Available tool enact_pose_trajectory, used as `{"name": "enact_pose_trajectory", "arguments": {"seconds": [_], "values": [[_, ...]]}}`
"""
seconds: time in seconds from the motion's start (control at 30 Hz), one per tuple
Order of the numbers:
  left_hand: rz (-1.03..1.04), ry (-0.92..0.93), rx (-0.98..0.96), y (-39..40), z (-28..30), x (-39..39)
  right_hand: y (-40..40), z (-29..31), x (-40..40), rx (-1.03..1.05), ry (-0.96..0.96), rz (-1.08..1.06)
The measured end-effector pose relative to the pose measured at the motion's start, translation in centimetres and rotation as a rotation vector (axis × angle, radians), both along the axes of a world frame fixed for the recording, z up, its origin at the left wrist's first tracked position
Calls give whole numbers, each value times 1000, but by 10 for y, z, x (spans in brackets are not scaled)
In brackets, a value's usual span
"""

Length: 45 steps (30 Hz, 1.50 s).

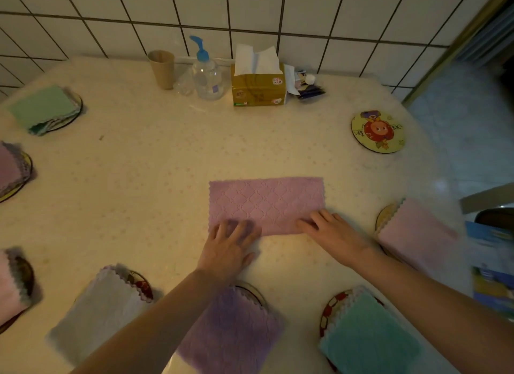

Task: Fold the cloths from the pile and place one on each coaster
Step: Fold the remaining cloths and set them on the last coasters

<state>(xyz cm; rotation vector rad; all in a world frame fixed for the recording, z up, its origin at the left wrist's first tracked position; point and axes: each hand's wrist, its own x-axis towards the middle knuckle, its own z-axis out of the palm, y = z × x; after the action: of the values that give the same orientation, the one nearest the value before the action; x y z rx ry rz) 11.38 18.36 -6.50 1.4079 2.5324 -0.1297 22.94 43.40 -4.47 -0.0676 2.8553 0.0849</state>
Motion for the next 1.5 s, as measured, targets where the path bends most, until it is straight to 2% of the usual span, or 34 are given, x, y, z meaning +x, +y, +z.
{"name": "enact_pose_trajectory", "arguments": {"seconds": [0.17,0.3,0.47,0.63,0.77,0.87,0.93,1.07,1.13,1.2,1.33,1.43,1.5], "values": [[50,24,13,19,3,16,9,11,2,-11,-4,45],[100,-136,128,37,2,42,8,22,17,-100,90,73],[114,-180,35,69,2,81,-6,36,51,-260,234,225],[187,-186,20,84,-1,120,2,29,79,-435,156,350],[184,-137,46,85,0,140,53,26,76,-414,152,452],[224,-229,123,80,-3,141,90,16,56,-334,103,501],[265,-348,207,78,-1,141,102,8,43,-281,-4,552],[328,-462,409,71,5,132,104,-2,22,-293,-154,614],[449,-560,500,71,12,125,103,-3,10,-405,-213,547],[697,-626,553,74,17,113,99,-2,-3,-590,-245,378],[1198,-818,871,76,8,86,76,1,-35,-899,-90,-49],[1508,-988,1023,78,0,69,57,-5,-61,-917,-83,-180],[1608,-1020,1035,79,-7,65,46,-8,-73,-866,-104,-198]]}}
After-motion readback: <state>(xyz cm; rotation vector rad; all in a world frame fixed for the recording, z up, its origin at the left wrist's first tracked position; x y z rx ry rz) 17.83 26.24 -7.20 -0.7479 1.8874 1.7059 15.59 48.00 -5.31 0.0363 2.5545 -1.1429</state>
